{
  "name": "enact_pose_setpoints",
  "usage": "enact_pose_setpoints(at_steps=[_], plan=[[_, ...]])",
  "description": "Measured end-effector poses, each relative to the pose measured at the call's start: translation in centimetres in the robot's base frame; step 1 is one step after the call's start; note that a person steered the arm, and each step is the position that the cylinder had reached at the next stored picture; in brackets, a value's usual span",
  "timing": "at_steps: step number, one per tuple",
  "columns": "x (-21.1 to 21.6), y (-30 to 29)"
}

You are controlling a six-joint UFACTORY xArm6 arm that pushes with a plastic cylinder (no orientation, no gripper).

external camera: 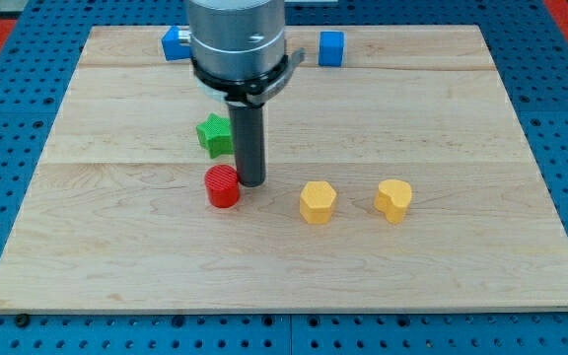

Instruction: Move the yellow hexagon up a bit

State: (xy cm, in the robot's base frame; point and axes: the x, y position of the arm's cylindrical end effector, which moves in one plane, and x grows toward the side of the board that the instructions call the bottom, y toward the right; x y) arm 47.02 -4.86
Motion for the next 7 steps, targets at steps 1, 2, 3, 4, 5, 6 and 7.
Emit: enact_pose_setpoints(at_steps=[1, 2, 3, 4, 5, 6, 7], plan=[[0.0, -1.9], [0.0, -2.5], [0.2, 0.7], [2.4, 1.7], [4.5, 1.6], [5.5, 2.7], [5.6, 5.8]])
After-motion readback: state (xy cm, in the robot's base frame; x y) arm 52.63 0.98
